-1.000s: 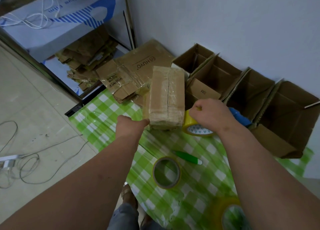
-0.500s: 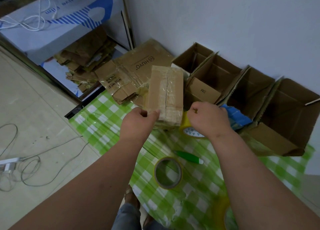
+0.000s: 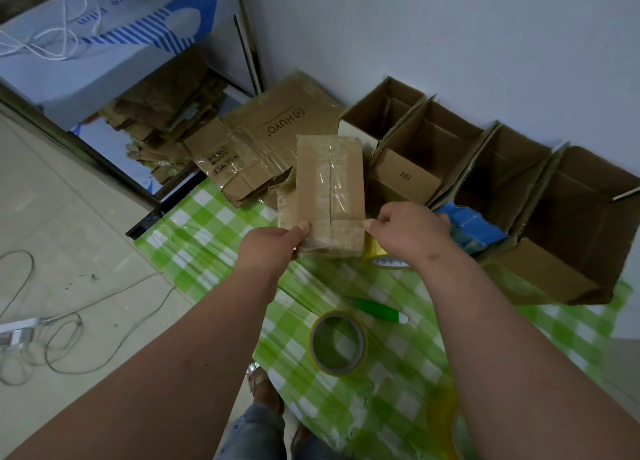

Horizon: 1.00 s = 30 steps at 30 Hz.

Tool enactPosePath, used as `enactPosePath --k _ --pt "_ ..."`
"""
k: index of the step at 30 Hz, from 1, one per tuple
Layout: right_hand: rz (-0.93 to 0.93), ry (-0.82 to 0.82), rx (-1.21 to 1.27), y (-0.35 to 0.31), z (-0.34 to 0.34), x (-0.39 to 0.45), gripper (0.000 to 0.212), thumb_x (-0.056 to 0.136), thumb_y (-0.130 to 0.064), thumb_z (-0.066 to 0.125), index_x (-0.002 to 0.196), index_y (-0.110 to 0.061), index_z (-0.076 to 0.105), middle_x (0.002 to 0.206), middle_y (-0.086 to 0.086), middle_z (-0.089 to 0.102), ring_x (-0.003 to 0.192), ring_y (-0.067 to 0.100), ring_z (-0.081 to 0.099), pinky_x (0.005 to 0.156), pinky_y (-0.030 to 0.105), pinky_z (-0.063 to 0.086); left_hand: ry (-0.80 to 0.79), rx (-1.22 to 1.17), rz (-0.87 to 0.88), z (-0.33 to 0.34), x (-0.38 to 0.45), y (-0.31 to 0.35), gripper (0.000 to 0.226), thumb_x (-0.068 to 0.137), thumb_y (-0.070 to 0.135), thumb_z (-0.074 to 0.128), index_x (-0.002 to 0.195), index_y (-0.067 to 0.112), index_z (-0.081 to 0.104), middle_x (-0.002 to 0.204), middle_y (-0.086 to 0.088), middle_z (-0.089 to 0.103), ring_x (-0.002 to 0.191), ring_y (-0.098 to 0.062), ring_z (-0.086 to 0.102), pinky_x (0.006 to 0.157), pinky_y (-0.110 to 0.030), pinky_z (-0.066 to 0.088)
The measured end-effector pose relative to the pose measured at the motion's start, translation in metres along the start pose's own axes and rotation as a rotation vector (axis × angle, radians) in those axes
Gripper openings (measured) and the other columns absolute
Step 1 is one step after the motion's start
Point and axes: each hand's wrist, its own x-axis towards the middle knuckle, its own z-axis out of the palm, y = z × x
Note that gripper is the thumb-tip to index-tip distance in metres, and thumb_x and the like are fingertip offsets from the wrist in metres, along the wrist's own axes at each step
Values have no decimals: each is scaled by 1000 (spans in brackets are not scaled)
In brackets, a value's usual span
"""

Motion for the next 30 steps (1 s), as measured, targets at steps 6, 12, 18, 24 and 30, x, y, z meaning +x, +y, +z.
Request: enactPosePath --k 6,12,18,24,30 --pt "-62 -44 -7 7 17 -16 57 75 -79 40 102 -33 58 93 -8 51 99 21 55 97 48 27 -18 100 36 5 3 -20 24 95 42 60 82 25 70 90 4 66 100 -26 63 92 -38 52" --pt "-102 -10 -131 0 19 -16 71 62 -87 54 111 -35 59 95 -7 45 106 22 54 96 45 28 81 268 201 9 6 -24 33 97 41 57 115 17 72 112 -6 72 98 -20 65 78 -24 44" --pt "-153 42 -188 -4 21 -17 70 64 -85 51 110 -34 62 102 -4 55 105 21 55 101 46 27 159 457 496 10 -1 -32 26 97 35 57 117 22 49 75 16 57 79 -21 63 63 -31 41" --pt "-160 62 -189 0 26 -19 80 57 -87 52 112 -29 59 106 -3 57 110 23 54 102 46 27 8 631 677 7 -1 -45 47 75 40 81 101 21 46 99 5 56 84 -16 58 67 -35 50" --pt "-155 147 -215 -5 36 -19 72 69 -79 57 116 -24 57 113 1 58 111 25 54 98 46 32 27 680 677 4 9 -41 41 79 29 79 95 25 41 91 3 58 74 -22 59 58 -33 44"
